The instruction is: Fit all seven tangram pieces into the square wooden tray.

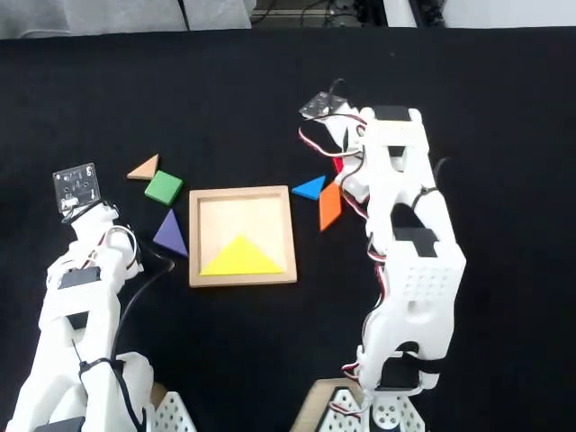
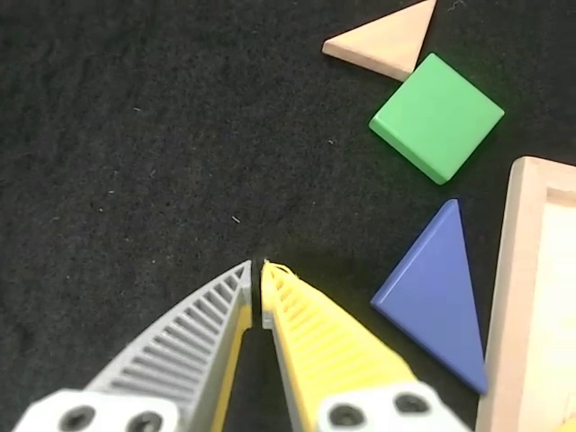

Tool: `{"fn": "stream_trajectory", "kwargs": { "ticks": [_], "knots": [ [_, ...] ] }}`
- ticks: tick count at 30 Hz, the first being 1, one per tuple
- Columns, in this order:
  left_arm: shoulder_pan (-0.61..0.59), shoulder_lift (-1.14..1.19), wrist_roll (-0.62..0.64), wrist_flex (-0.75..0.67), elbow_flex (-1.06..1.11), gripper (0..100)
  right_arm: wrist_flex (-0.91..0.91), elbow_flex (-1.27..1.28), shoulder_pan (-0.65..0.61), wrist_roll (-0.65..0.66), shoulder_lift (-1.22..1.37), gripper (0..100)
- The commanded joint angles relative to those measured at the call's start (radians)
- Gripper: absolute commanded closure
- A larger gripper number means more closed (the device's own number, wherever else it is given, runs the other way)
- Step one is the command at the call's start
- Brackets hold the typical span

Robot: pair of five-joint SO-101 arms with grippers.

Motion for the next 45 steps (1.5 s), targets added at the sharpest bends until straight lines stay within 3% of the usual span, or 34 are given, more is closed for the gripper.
{"fn": "stream_trajectory", "kwargs": {
  "ticks": [1, 9, 32, 37, 42, 45],
  "knots": [
    [0.013, 0.003, 0.000, -0.025, -0.058, 97, -0.008, -0.048, -0.015, 0.017, -0.012, 60.3],
    [0.013, 0.003, 0.000, -0.025, -0.058, 97, 0.064, -0.022, -0.046, 0.166, -0.013, 61.7],
    [0.012, 0.003, 0.000, -0.025, -0.058, 97, 0.074, -0.058, -0.025, 0.170, 0.059, 64.2],
    [0.012, 0.003, 0.000, -0.025, -0.058, 97, 0.064, -0.073, -0.023, 0.172, 0.058, 76.9],
    [0.012, 0.003, 0.000, -0.025, -0.058, 97, 0.081, -0.140, -0.026, 0.169, 0.036, 77.9],
    [0.012, 0.003, 0.000, -0.025, -0.058, 97, 0.193, -0.232, -0.032, 0.172, -0.021, 77.9]
  ]
}}
